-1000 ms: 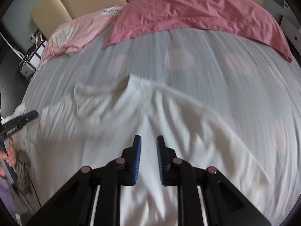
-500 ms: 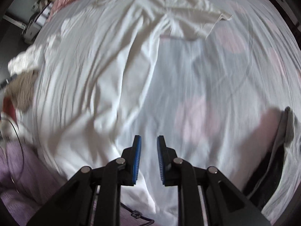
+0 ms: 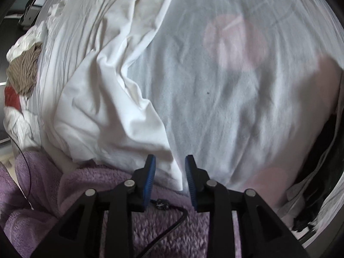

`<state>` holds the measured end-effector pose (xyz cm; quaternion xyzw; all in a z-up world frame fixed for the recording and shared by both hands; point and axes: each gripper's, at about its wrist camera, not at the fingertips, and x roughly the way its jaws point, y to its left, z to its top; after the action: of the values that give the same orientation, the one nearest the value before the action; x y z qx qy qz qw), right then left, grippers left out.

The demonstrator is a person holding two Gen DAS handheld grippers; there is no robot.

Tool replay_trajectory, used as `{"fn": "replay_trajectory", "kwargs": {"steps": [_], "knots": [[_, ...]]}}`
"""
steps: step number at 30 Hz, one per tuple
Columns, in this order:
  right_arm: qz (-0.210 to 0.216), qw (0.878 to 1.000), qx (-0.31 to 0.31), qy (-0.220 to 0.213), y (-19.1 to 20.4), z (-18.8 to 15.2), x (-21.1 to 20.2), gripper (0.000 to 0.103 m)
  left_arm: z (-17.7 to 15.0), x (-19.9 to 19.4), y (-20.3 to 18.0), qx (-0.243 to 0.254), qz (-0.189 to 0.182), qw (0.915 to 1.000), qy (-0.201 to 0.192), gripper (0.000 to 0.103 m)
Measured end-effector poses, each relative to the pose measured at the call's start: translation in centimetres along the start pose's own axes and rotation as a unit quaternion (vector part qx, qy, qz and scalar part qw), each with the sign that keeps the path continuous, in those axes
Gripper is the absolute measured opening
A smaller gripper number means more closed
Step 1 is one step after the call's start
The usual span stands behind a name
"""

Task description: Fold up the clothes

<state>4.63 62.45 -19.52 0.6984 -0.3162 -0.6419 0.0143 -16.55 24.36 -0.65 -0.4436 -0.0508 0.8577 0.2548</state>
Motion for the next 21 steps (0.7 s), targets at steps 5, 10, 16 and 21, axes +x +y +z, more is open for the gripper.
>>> {"fn": "replay_trajectory", "kwargs": {"steps": [5, 10, 16, 21], "knots": [[-0.032, 0.999, 0.018, 0.014, 1.3, -0.4, -0.2, 0.030, 1.4, 0.7, 0.2, 0.058, -0.028, 0.9980, -0.002, 0.041], [-0.064, 0.997, 0.036, 0.027, 2.6, -0.7, -0.5, 0.030, 0.5, 0.1, 0.8, 0.069, -0.058, 0.9956, 0.025, 0.041], [-0.063, 0.997, 0.042, 0.021, 1.4, -1.4, 1.2, 0.030, -3.4, 0.1, 1.4, 0.045, -0.047, 0.9959, 0.063, 0.041], [-0.060, 0.998, 0.004, 0.006, 2.3, -1.4, 0.2, 0.010, -7.7, 0.6, 2.5, -0.012, -0.017, 0.9916, 0.127, 0.041]]}}
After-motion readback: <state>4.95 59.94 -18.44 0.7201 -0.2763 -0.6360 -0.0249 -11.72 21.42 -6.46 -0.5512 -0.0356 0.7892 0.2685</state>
